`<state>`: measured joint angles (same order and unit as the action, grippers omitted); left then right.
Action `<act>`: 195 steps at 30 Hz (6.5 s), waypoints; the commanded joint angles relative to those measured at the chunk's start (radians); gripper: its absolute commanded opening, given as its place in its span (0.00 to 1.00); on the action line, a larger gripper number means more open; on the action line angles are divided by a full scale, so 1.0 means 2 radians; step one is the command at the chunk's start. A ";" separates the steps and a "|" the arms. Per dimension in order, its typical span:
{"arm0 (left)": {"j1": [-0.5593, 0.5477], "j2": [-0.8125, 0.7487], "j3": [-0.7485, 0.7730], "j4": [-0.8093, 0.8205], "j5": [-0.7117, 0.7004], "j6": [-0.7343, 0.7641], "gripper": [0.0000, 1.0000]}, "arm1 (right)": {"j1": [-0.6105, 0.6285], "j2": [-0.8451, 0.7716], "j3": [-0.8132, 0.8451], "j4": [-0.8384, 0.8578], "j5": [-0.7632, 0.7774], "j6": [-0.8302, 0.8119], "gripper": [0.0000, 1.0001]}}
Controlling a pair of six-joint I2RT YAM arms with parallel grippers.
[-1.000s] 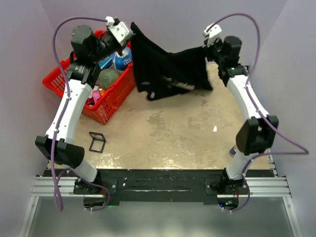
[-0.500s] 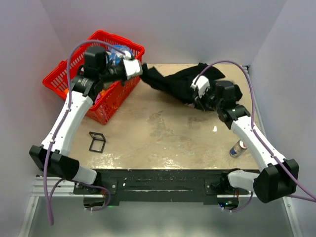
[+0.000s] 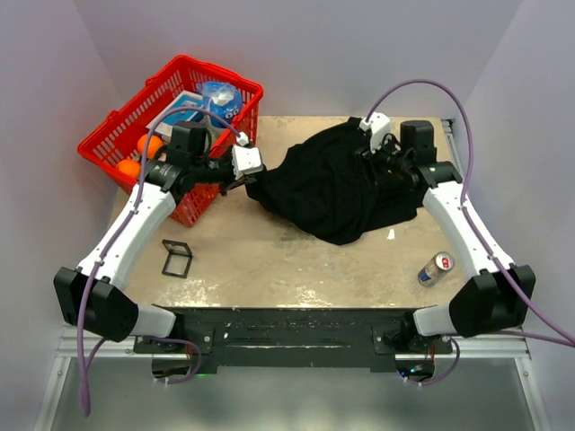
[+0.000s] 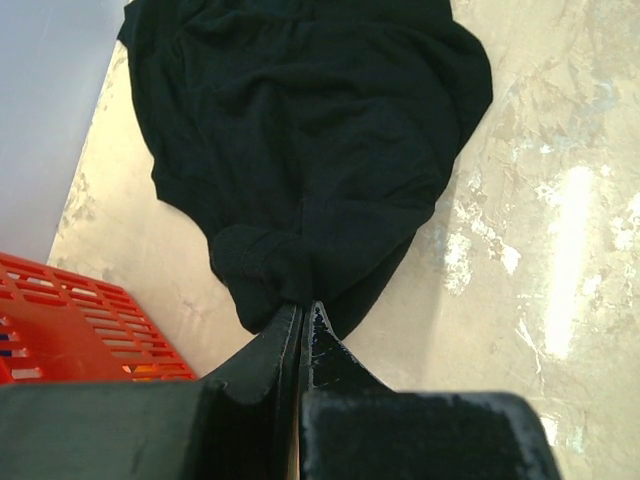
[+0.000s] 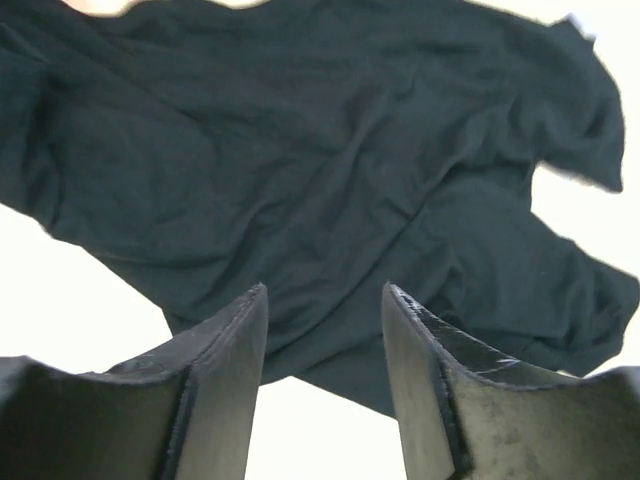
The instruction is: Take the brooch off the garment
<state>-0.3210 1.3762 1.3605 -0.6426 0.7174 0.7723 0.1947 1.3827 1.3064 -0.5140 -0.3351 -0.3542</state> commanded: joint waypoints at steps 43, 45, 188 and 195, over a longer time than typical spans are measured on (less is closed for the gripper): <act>0.003 -0.029 -0.026 0.093 -0.045 -0.085 0.00 | -0.077 0.248 0.026 0.011 0.115 -0.033 0.48; 0.003 -0.025 -0.022 0.094 -0.044 -0.085 0.00 | -0.077 0.257 0.030 0.015 0.120 -0.033 0.39; -0.059 0.410 0.269 0.599 -0.329 0.007 0.76 | -0.127 0.388 0.312 0.322 0.242 0.060 0.66; -0.074 0.174 0.029 0.443 -0.218 -0.117 0.63 | -0.126 0.244 0.139 0.188 -0.008 -0.013 0.66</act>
<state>-0.4553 2.0266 1.5593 0.3904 0.1093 0.7097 -0.0650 2.0247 1.7142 0.0406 -0.0002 -0.2832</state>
